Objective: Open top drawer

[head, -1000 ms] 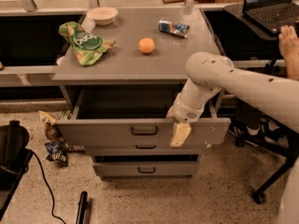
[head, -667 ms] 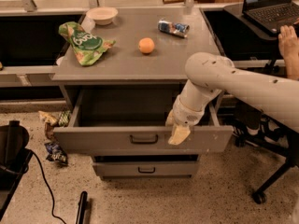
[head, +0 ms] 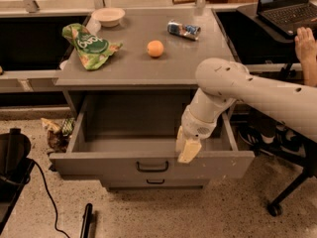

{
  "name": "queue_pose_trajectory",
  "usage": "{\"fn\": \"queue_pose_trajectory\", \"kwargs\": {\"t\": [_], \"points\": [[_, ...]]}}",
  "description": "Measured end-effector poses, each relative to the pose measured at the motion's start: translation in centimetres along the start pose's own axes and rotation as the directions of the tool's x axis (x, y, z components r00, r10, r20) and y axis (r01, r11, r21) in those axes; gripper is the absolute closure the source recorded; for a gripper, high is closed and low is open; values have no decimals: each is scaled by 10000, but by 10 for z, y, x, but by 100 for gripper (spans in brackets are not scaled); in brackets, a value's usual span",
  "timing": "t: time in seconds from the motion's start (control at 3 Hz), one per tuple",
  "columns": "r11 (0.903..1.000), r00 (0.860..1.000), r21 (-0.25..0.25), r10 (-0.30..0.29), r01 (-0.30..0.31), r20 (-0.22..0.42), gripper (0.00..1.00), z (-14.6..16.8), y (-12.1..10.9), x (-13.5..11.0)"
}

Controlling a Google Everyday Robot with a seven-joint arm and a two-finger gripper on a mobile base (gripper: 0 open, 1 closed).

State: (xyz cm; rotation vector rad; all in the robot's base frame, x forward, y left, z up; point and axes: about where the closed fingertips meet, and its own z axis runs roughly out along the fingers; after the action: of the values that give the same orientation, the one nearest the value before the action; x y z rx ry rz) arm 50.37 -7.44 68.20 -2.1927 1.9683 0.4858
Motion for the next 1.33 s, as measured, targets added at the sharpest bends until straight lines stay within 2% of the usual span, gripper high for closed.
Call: {"fn": "queue_pose_trajectory", "kwargs": {"t": [0.33,1.33], "points": [[9998,9997,-184,-90,94,227,81,2,8,-4],[9998,9997,-178,-99,103,225,11,2,8,-5]]}}
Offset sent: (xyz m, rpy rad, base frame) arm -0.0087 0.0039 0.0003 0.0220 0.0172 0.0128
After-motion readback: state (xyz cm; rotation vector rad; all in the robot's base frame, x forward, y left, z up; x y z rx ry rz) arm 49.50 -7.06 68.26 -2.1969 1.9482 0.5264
